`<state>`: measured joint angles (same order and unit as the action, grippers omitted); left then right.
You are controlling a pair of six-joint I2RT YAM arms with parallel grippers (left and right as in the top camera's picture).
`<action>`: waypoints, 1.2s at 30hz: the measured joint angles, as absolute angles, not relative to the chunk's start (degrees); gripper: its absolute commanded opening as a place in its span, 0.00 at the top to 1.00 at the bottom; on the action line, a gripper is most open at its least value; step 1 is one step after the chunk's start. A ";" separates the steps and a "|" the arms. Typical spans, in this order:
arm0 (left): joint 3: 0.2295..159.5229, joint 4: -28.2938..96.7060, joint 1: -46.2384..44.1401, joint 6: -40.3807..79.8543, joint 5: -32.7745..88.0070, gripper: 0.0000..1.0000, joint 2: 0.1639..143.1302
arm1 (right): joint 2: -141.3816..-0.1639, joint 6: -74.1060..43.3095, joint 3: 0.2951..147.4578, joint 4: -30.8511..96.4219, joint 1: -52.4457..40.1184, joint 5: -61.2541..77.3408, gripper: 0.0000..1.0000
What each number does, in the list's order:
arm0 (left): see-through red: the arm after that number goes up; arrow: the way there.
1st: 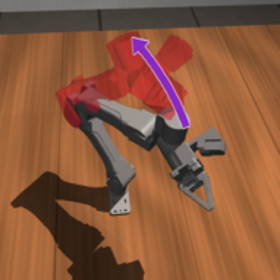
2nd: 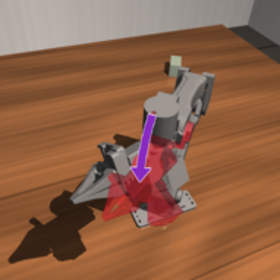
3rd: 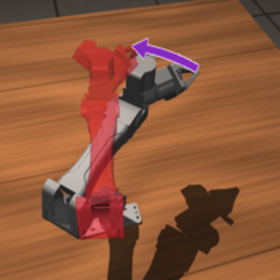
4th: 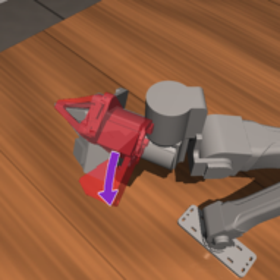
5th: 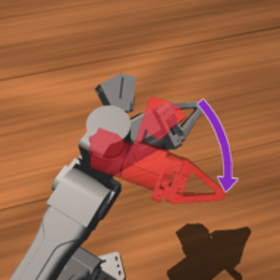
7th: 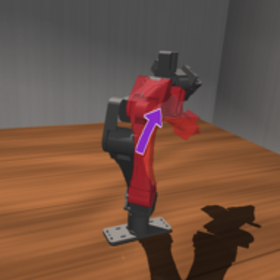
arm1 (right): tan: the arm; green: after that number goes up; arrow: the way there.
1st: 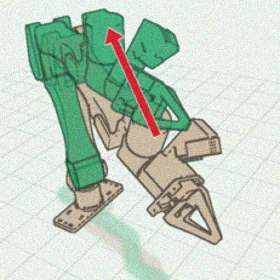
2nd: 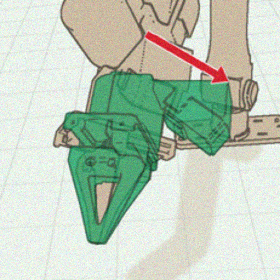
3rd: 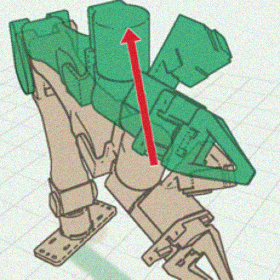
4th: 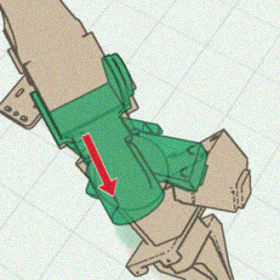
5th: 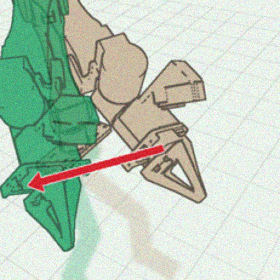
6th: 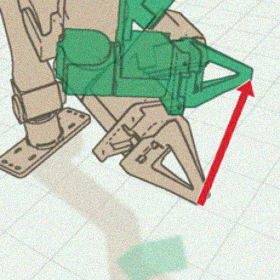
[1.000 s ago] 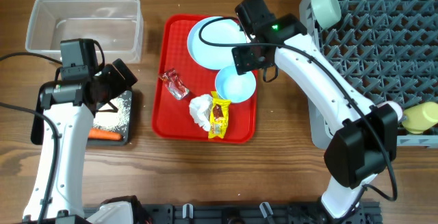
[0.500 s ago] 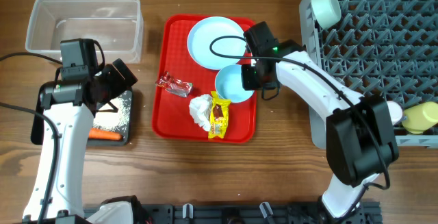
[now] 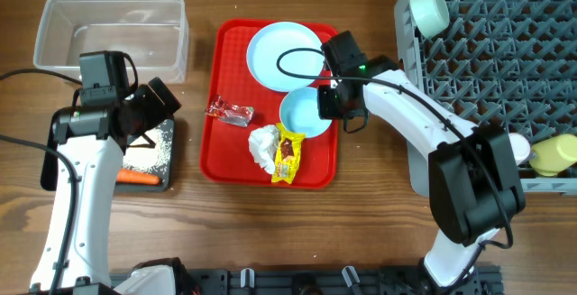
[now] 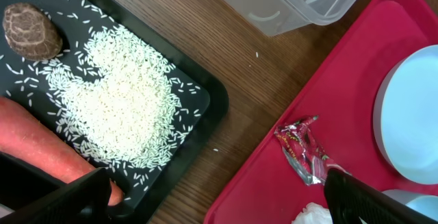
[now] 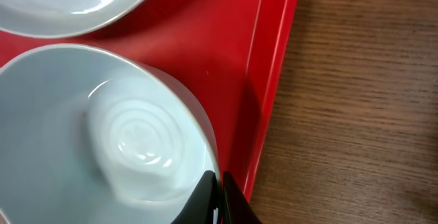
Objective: Sort waste into correct bins and load items into the dishwasher rack
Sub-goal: 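Carry the second bowl into the dish rack and release it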
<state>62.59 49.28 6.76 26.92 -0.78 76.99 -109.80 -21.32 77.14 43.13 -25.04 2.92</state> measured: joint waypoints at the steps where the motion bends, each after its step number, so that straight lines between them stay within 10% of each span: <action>1: 62.59 49.28 6.76 26.92 -0.80 0.00 76.99 | -109.38 -20.71 78.13 43.24 -24.97 1.39 0.96; 15: 62.59 49.28 6.76 26.92 -0.78 0.00 76.99 | -92.53 -10.09 83.22 44.45 -23.40 -64.25 0.96; 23: 62.59 49.25 6.76 26.92 -0.78 0.00 76.99 | -92.55 2.26 83.20 39.51 -7.79 -68.20 0.96; 36: 62.59 49.19 6.76 26.92 -0.78 0.00 76.99 | -104.73 31.07 83.20 28.18 -7.33 -64.27 0.96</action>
